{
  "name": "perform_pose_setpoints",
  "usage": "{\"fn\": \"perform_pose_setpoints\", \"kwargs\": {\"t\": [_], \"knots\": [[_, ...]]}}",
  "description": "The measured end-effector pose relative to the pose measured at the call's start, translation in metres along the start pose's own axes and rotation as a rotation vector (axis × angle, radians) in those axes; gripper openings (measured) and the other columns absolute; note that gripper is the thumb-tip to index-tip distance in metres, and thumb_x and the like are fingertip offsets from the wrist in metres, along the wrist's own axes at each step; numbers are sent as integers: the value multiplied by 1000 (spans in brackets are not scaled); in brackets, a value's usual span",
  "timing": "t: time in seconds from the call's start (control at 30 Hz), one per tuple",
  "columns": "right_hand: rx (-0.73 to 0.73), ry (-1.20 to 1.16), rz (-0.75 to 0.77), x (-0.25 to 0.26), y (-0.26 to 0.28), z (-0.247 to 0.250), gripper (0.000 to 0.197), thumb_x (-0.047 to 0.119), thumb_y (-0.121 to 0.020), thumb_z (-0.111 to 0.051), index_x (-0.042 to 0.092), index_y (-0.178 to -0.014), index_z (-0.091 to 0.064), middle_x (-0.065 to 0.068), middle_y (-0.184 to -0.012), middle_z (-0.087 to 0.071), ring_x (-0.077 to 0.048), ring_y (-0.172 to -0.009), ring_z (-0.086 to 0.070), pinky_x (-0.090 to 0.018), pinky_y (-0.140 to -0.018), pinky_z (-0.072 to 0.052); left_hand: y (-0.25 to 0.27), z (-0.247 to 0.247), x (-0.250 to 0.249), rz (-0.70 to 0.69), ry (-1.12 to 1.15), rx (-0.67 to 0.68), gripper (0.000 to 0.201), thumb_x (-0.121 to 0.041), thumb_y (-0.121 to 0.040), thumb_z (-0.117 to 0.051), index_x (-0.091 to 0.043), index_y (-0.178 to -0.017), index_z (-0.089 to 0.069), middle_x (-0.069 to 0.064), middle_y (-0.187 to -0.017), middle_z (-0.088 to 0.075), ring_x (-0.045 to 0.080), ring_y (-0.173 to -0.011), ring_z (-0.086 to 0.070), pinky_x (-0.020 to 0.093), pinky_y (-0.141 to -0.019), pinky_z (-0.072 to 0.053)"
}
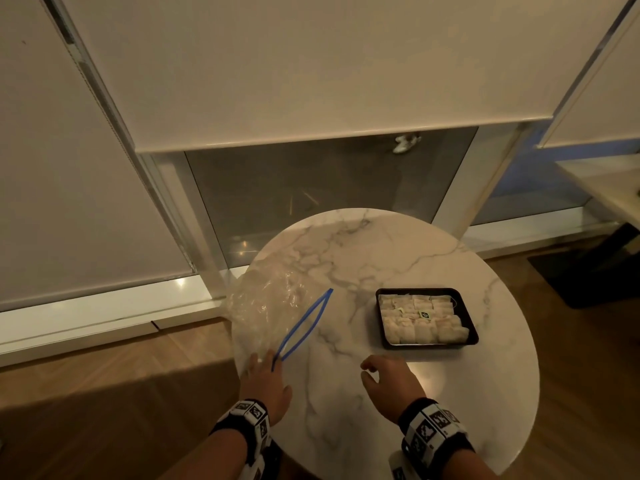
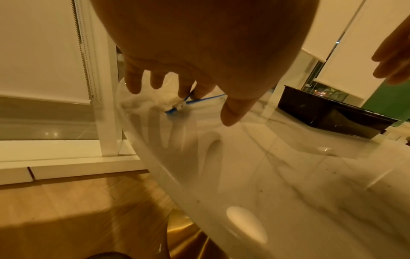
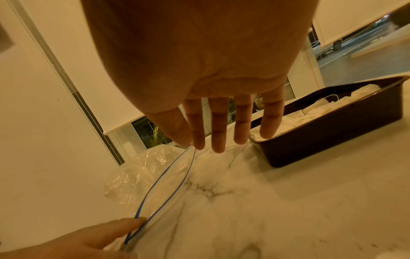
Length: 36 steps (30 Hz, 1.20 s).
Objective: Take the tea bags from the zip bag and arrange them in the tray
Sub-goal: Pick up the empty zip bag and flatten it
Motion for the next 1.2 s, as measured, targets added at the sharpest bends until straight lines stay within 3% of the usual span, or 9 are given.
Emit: {"fn": "perform_pose_setpoints", "kwargs": {"t": [0.3,0.4,0.47,0.7,0.8,0.9,1.03,1.13,1.2], "knots": [[39,-12,-38,-7,7,0,26,43,-94,-49,35,-116,-61,11,-111,-60,-10,-108,-51,-27,-91,-46,14,42,4,-38,33,-240,55,-41,-99,-39,-26,-151,-35,-8,-157,-36,22,-148,-27,48,-114,-29],[62,-73,-36,-11,3,6,25,42,-93,-52,35,-115,-61,13,-109,-61,-7,-98,-56,-25,-87,-48,28,77,8,-166,214,-451,39,-39,-89,-39,-29,-111,-69,-8,-108,-70,18,-107,-66,42,-87,-46],[67,-105,-9,-12,-3,12,26,40,-93,-54,32,-116,-63,13,-107,-62,-6,-96,-57,-24,-87,-49,37,105,13,-207,341,-558,33,-38,-91,-44,-26,-99,-74,-8,-93,-74,17,-88,-70,35,-80,-50],[-33,-434,32,-23,-31,68,34,28,-87,-67,21,-120,-62,0,-112,-66,-11,-90,-62,-36,-85,-56,79,196,0,-196,789,-589,21,-9,-93,-66,-27,-101,-74,-11,-87,-75,6,-84,-69,21,-78,-52],[-56,-673,58,-28,-36,89,74,38,-76,-80,28,-140,-44,7,-126,-55,-11,-101,-59,-34,-77,-56,96,226,-10,-193,1005,-527,23,0,-93,-64,-20,-99,-74,-2,-87,-77,18,-80,-73,25,-75,-58],[31,-807,157,-22,-35,109,95,43,-71,-84,36,-148,-29,15,-134,-46,-10,-121,-48,-31,-93,-46,116,242,-25,-234,1086,-477,23,0,-93,-63,-16,-105,-73,4,-91,-77,24,-83,-75,31,-81,-60],[159,-894,346,-13,-31,129,54,43,-72,-78,20,-119,-65,1,-111,-72,-16,-106,-67,-28,-87,-54,131,249,-44,-226,1223,-514,34,2,-91,-64,-19,-118,-67,5,-94,-78,28,-85,-75,23,-73,-60],[126,-968,334,-12,-30,141,35,34,-81,-73,5,-99,-70,-11,-92,-74,-23,-84,-70,-27,-74,-56,127,244,-50,-165,1534,-618,56,-9,-86,-71,-27,-135,-53,11,-102,-76,25,-93,-74,31,-80,-60],[56,-1038,275,-15,-32,146,36,32,-87,-72,-3,-88,-64,-11,-76,-67,-24,-71,-63,-31,-67,-53,120,229,-53,-64,1720,-609,80,-33,-76,-81,-32,-145,-41,9,-115,-72,22,-104,-70,38,-91,-53]]}}
Point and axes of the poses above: each hand's wrist, its own y-axis away from the middle knuckle, its own z-axis out of the back of the hand, x = y × z, the point moved 4 cm from there along -y, towards the middle knuckle
